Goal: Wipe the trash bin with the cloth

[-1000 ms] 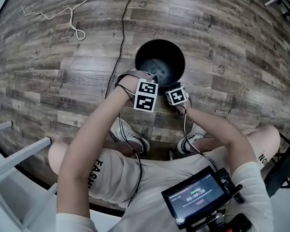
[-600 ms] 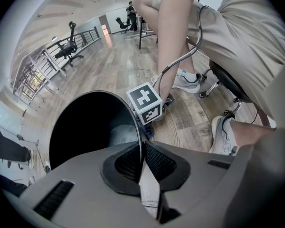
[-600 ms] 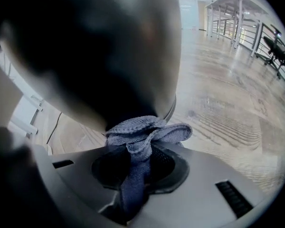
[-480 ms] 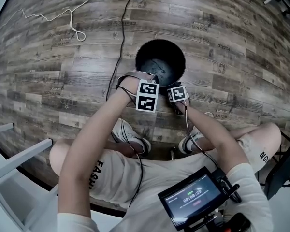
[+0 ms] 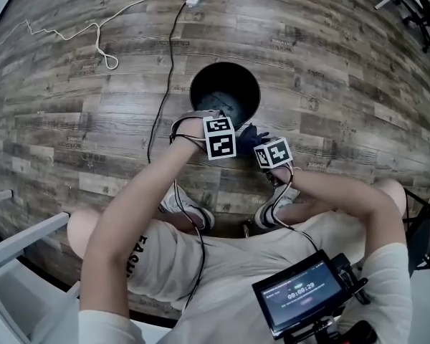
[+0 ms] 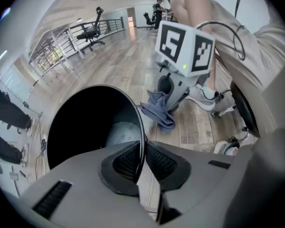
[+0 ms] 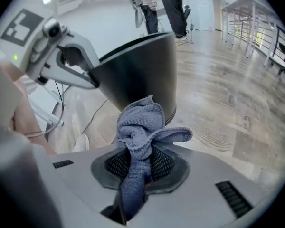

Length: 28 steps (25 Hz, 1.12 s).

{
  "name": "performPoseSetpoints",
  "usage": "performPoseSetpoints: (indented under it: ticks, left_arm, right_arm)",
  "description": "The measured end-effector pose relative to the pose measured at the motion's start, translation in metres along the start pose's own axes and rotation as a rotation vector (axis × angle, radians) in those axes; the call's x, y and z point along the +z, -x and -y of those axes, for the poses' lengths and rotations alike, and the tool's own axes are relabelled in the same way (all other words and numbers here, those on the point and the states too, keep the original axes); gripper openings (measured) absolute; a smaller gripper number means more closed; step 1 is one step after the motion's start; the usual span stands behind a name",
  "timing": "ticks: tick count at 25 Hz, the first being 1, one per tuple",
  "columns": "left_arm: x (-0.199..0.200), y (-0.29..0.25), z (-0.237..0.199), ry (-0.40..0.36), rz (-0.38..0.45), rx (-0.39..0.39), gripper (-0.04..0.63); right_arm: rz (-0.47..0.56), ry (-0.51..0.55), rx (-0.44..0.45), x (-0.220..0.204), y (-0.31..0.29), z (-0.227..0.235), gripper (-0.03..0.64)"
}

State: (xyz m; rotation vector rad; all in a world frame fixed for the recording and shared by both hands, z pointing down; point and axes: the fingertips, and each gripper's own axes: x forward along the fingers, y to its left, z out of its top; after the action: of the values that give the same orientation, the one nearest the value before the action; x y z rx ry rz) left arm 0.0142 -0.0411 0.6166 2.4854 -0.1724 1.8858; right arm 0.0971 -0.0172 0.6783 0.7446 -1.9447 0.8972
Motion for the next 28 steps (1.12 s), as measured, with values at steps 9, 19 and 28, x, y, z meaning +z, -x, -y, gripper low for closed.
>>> performPoseSetpoints:
  ticks: [9, 19, 28]
  left_arm:
    - [0.015, 0.002, 0.002, 0.013, 0.104, 0.048, 0.046]
    - [-0.001, 0.012, 0.006, -0.057, 0.155, -0.013, 0.101]
    - [-0.004, 0.010, -0.008, -0.024, 0.117, 0.059, 0.189]
  right_arm:
    - [0.155, -0.028, 0.041, 0.029, 0.056, -0.022, 0.081]
    - [0.219, 0.010, 0.051, 0.073, 0.058, -0.039, 0.081]
    - [0.179, 0.016, 0.031, 0.070, 0.047, -0.043, 0.081]
